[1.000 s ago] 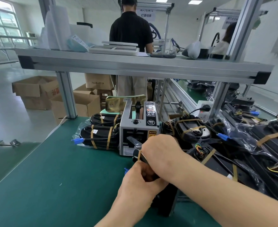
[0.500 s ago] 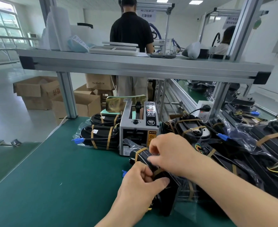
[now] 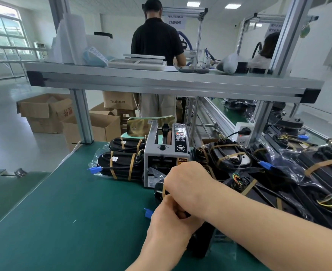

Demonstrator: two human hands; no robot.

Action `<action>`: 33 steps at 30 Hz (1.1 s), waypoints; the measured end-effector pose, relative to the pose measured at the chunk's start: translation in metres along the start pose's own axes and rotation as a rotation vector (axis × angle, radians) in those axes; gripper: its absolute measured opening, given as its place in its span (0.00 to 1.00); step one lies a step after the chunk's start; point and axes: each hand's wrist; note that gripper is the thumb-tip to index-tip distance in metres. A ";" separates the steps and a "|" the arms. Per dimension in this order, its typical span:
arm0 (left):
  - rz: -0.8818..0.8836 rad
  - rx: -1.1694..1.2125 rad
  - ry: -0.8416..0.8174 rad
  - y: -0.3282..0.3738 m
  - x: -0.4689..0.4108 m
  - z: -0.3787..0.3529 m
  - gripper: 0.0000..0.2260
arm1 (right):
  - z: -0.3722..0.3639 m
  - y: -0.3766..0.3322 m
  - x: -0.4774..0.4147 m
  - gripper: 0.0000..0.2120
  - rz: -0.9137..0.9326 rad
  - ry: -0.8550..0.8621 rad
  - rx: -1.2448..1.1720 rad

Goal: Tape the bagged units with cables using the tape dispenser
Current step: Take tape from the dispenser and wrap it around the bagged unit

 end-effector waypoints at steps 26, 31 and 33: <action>-0.966 -0.964 -0.045 0.014 -0.064 0.076 0.08 | -0.032 0.029 0.030 0.13 -0.207 -0.029 -0.783; -1.044 -1.107 -0.114 0.020 -0.073 0.083 0.17 | -0.033 0.030 0.032 0.12 -0.220 -0.055 -0.802; -1.058 -1.148 -0.112 0.021 -0.075 0.080 0.16 | -0.032 0.030 0.032 0.12 -0.222 -0.053 -0.803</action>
Point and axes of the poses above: each hand's wrist, its own x-axis away from the middle knuckle, its own z-axis out of the back of the hand, y = z × x, and after that the axes turned 1 degree about -x, right-handed
